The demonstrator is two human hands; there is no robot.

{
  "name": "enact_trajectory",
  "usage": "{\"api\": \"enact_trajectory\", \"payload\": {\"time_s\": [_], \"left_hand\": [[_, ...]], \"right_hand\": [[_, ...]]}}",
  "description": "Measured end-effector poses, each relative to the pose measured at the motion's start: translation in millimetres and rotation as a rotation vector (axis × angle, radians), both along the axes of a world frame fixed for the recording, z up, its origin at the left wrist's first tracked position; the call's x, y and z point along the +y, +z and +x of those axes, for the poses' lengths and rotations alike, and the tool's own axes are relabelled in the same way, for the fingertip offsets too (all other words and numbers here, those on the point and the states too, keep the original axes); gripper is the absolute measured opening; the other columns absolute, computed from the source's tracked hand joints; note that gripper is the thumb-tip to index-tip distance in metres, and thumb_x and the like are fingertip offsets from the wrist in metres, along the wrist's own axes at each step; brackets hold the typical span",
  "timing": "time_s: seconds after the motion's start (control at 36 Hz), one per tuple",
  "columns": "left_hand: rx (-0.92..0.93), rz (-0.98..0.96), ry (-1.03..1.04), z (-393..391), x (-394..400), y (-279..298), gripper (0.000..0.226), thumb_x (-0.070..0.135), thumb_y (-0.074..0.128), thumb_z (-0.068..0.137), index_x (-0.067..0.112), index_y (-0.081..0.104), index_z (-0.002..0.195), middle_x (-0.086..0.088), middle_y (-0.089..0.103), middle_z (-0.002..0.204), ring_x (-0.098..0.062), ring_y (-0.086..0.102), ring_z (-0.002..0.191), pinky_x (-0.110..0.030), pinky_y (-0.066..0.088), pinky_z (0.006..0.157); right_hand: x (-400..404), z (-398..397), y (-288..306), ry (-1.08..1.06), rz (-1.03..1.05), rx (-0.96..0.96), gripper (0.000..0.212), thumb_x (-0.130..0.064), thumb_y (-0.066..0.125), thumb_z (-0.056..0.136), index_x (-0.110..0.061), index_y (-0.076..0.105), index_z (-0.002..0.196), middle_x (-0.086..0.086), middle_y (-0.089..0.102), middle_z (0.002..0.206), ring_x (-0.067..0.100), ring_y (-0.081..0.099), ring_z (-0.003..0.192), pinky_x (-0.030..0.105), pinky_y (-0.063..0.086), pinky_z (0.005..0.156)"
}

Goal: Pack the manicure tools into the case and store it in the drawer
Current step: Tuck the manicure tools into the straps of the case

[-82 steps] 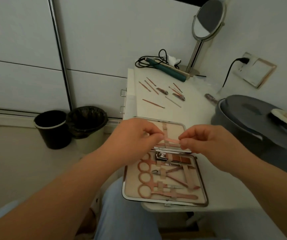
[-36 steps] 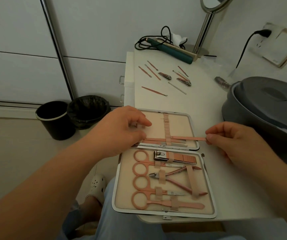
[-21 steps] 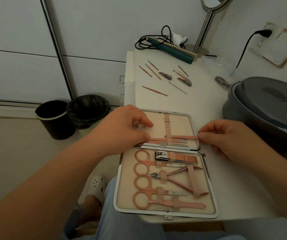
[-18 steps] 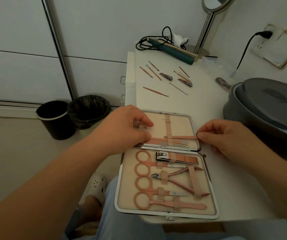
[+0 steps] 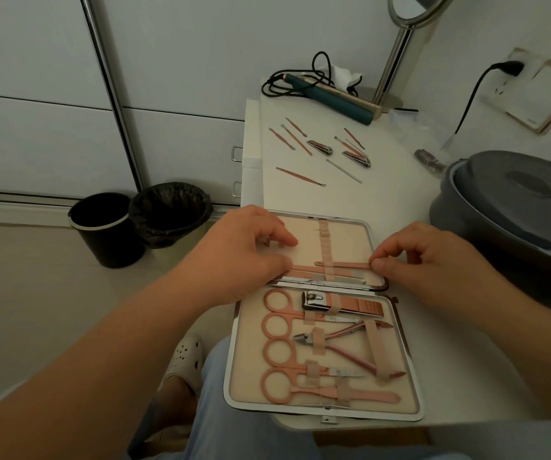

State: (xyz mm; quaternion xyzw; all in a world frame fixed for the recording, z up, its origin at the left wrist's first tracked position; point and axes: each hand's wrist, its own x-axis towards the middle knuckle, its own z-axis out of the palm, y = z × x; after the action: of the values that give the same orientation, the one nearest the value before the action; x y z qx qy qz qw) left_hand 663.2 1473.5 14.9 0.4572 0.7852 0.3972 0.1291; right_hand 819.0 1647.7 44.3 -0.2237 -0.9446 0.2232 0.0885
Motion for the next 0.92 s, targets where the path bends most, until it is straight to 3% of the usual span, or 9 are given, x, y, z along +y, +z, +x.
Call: {"api": "enact_trajectory", "payload": {"time_s": [0.17, 0.25, 0.33, 0.47, 0.61, 0.92], "left_hand": [[-0.034, 0.037, -0.013, 2.6, -0.9, -0.7, 0.031, 0.021, 0.067, 0.075, 0.048, 0.058, 0.088, 0.025, 0.045, 0.104, 0.023, 0.036, 0.095, 0.011, 0.024, 0.071], [-0.037, 0.017, -0.026, 3.9, -0.8, -2.4, 0.032, 0.021, 0.063, 0.079, 0.051, 0.058, 0.091, 0.027, 0.041, 0.106, 0.014, 0.036, 0.101, 0.002, 0.030, 0.076], [-0.057, 0.008, -0.018, 4.8, -0.9, -3.7, 0.027, 0.023, 0.061, 0.082, 0.046, 0.064, 0.095, 0.024, 0.039, 0.109, 0.009, 0.034, 0.103, -0.003, 0.028, 0.081], [-0.078, 0.002, -0.017, 7.1, -2.6, -3.1, 0.018, 0.029, 0.060, 0.082, 0.044, 0.067, 0.090, 0.027, 0.037, 0.109, 0.008, 0.032, 0.108, -0.003, 0.027, 0.083], [-0.036, -0.032, -0.020, 6.5, -4.3, -3.0, 0.016, 0.036, 0.059, 0.079, 0.048, 0.066, 0.085, 0.030, 0.036, 0.109, 0.004, 0.030, 0.113, -0.019, 0.028, 0.093], [-0.029, 0.016, 0.025, 6.4, -5.1, -8.0, 0.022, 0.053, 0.055, 0.068, 0.046, 0.068, 0.083, 0.032, 0.040, 0.111, 0.010, 0.033, 0.107, -0.022, 0.033, 0.091]], "right_hand": [[-0.7, -11.8, 4.5, 0.037, -0.019, -0.073, 0.016, -0.030, 0.064, 0.080, -0.035, 0.060, 0.066, -0.016, 0.052, 0.081, -0.001, 0.048, 0.069, 0.010, 0.030, 0.054], [-5.0, -18.7, 7.3, 0.084, -0.036, -0.132, 0.020, -0.027, 0.061, 0.084, -0.033, 0.059, 0.065, -0.014, 0.055, 0.077, -0.005, 0.055, 0.066, 0.008, 0.039, 0.046], [-9.3, -24.8, 8.3, 0.114, -0.015, -0.154, 0.023, -0.027, 0.059, 0.085, -0.032, 0.059, 0.063, -0.012, 0.057, 0.073, 0.001, 0.056, 0.064, 0.010, 0.039, 0.050], [-11.9, -28.0, 8.1, 0.109, -0.022, -0.126, 0.021, -0.030, 0.061, 0.084, -0.034, 0.059, 0.063, -0.013, 0.056, 0.070, -0.002, 0.054, 0.063, 0.009, 0.036, 0.051], [-9.0, -22.5, 2.2, 0.071, -0.094, -0.092, 0.014, -0.032, 0.061, 0.083, -0.033, 0.060, 0.069, -0.013, 0.056, 0.081, 0.006, 0.056, 0.074, 0.013, 0.042, 0.058], [-19.1, -17.7, -2.0, 0.103, -0.009, 0.032, 0.013, -0.037, 0.062, 0.079, -0.043, 0.060, 0.068, -0.017, 0.054, 0.088, 0.004, 0.050, 0.087, 0.020, 0.044, 0.071]]}}
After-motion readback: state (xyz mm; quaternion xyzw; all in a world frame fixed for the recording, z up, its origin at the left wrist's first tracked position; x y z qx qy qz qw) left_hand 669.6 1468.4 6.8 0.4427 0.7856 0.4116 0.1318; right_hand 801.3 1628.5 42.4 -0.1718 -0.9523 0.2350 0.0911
